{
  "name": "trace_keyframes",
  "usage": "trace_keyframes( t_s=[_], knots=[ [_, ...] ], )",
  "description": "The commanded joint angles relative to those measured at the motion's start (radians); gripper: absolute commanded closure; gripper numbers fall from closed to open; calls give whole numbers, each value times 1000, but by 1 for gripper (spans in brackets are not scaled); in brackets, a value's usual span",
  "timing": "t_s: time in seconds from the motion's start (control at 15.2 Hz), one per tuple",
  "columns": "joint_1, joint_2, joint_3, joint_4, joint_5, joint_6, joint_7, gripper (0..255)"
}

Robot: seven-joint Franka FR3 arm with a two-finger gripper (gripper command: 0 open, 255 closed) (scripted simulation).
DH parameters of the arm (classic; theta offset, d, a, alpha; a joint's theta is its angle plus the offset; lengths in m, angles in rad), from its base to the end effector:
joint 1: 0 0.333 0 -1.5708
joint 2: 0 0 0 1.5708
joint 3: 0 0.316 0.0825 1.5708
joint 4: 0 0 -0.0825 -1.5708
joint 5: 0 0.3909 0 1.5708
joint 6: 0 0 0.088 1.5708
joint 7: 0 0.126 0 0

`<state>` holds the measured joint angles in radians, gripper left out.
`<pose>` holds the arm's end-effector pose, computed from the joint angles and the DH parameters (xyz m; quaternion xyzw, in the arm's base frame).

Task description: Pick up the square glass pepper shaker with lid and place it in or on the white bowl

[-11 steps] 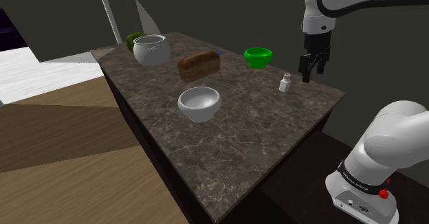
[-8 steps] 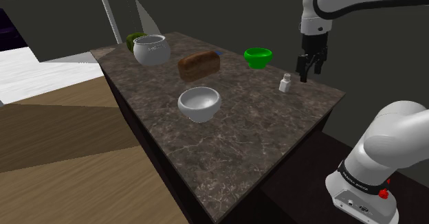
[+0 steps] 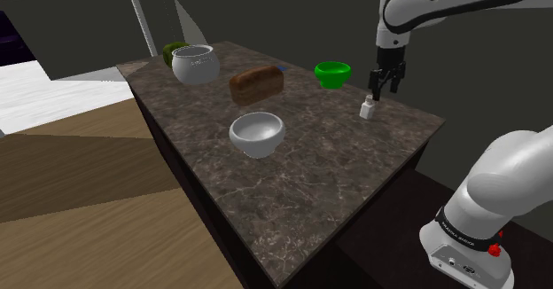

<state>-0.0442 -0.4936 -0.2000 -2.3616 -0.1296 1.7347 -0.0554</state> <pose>0.3772 -0.1130 0.4738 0.9954 -0.0641 -0.0714 0.0062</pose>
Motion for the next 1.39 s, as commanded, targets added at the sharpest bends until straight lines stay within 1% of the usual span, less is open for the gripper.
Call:
trace_keyframes(
  t_s=[0.0, 0.4, 0.46, 0.92, 1.32],
  knots=[
    [-10, 65, -33, 31, -2, 50, -29, 0],
    [-25, 269, -113, 151, 39, 170, -108, 0],
    [-26, 277, -115, 156, 41, 173, -111, 0],
    [-28, 300, -122, 74, 43, 278, -114, 0],
    [-28, 300, -122, 74, 43, 278, -114, 0]
  ],
)
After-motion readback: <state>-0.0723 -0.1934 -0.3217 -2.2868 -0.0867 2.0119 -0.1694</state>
